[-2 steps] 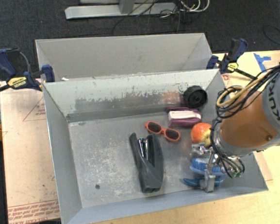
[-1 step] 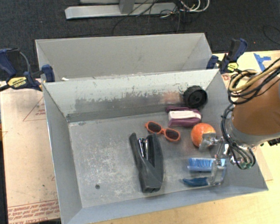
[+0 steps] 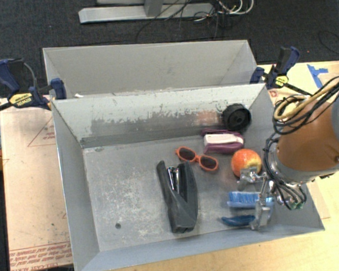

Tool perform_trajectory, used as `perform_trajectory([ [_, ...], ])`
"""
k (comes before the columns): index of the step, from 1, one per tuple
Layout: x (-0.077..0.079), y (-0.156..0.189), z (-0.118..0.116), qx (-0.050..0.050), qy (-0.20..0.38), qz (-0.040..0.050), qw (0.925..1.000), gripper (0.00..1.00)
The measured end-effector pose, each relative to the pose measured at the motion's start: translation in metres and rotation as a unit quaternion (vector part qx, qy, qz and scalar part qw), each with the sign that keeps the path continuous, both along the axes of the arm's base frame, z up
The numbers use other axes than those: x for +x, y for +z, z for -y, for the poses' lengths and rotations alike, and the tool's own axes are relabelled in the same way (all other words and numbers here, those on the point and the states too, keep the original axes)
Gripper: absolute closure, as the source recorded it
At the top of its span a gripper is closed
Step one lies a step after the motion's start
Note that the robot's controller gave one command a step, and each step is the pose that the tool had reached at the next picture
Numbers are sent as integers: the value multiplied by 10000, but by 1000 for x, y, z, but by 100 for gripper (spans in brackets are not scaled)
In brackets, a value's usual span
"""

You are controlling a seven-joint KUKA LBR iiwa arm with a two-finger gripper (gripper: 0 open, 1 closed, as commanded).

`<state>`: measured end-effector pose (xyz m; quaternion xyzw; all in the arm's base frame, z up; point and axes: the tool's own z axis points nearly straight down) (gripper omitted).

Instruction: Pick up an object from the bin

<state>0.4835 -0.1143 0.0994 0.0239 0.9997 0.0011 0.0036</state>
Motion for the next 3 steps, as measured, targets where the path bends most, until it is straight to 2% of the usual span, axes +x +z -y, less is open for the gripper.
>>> perform_trajectory([
  [1, 0, -27, -15, -17, -196, 82, 9998, 0],
  [2, 1, -25, -15, -21, -462, 120, 9989, 100],
  [3, 1, -25, -15, -21, -497, 121, 9987, 100],
])
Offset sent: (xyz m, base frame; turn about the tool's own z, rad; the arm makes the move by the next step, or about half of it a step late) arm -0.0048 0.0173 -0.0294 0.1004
